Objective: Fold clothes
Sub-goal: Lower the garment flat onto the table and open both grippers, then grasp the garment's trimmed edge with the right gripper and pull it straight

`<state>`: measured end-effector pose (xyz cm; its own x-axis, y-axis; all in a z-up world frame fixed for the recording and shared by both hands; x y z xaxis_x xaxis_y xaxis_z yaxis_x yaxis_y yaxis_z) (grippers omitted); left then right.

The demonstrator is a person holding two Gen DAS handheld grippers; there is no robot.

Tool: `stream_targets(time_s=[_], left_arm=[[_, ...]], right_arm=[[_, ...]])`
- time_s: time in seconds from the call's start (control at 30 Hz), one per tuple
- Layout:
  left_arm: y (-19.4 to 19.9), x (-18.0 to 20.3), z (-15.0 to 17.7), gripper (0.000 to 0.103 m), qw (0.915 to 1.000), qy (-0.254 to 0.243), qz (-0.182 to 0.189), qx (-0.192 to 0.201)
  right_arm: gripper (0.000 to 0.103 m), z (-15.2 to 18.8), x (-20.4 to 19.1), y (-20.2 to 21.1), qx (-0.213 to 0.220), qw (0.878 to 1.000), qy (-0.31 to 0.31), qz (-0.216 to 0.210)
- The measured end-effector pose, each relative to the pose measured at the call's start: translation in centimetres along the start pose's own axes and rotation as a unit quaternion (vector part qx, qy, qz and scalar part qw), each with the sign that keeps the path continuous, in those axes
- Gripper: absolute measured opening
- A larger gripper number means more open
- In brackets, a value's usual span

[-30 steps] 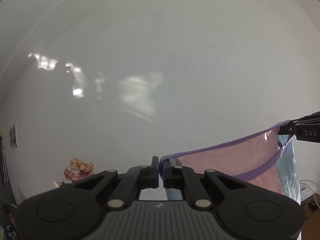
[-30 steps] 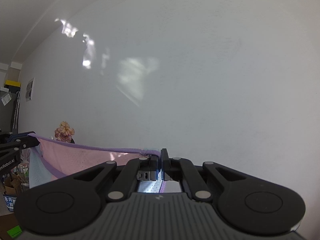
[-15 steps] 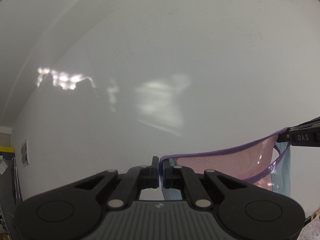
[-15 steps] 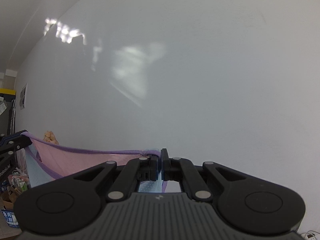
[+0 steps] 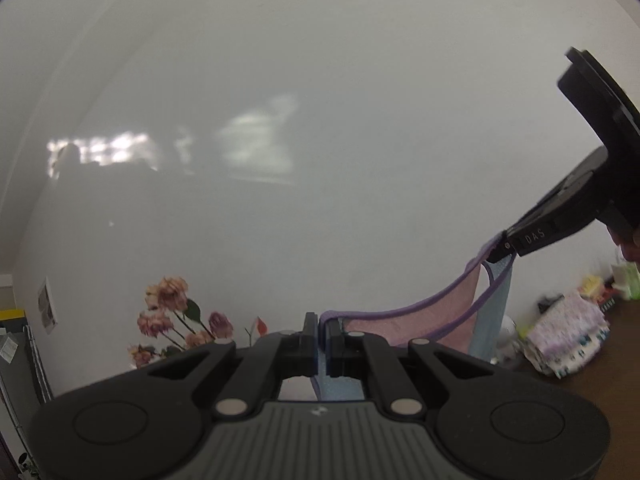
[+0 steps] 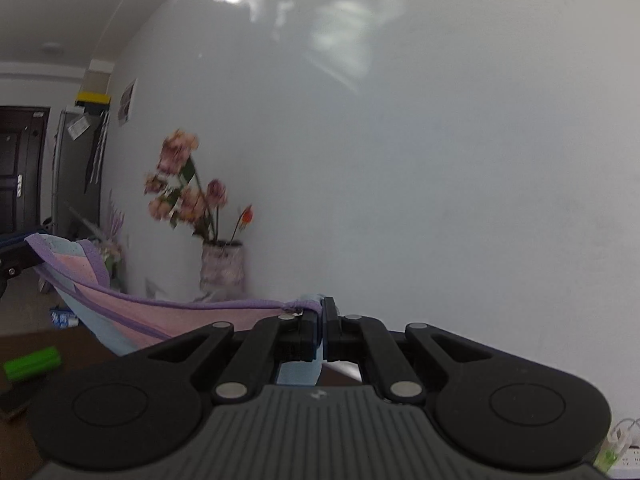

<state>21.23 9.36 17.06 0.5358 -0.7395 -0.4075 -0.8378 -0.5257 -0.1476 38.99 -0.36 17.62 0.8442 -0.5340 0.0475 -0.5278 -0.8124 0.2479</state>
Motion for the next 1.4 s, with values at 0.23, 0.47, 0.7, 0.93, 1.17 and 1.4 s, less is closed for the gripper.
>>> stream_targets(time_s=[0.23,0.47,0.7,0.93,1.17,1.4], left_arm=[[11.8,7.6,9.8,0.002,0.9918,-0.02,0.081,-0.097],[19.7,11.8,15.2,0.006,0.9812,-0.054,0.12,-0.141],[23.2,12.7,17.0,0.039,0.961,-0.057,0.203,-0.179],[22.4,9.2,14.8,0.063,0.9293,0.018,0.298,-0.217],[16.2,9.4,14.3,0.064,0.8928,0.053,0.325,-0.308],[12.7,10.7,16.8,0.045,0.8232,0.094,0.362,-0.427]], right_arm=[[0.001,18.8,-4.0,7.7,-0.145,0.988,-0.038,-0.032],[0.002,26.4,-6.3,13.8,-0.201,0.976,-0.072,-0.028],[0.005,29.2,-6.4,15.8,-0.234,0.968,-0.092,-0.02],[0.039,27.7,-7.2,18.8,-0.243,0.96,-0.12,-0.07],[0.041,24.7,-6.3,13.2,-0.268,0.951,-0.08,-0.134],[0.039,26.1,-5.4,7.1,-0.412,0.885,-0.005,-0.216]])
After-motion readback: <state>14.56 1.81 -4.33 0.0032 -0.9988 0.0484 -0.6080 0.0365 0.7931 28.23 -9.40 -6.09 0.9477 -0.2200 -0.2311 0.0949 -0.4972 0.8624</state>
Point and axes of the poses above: each gripper's, at about its wrist camera, not at the fingertips, and y roughly against the way its jaws point, x to its right, z to its underside, the point moved 8 cm from there along -y, roughly the way its jaws point, and after that the axes turned 15 degrees about -z, right-handed, at the moved point
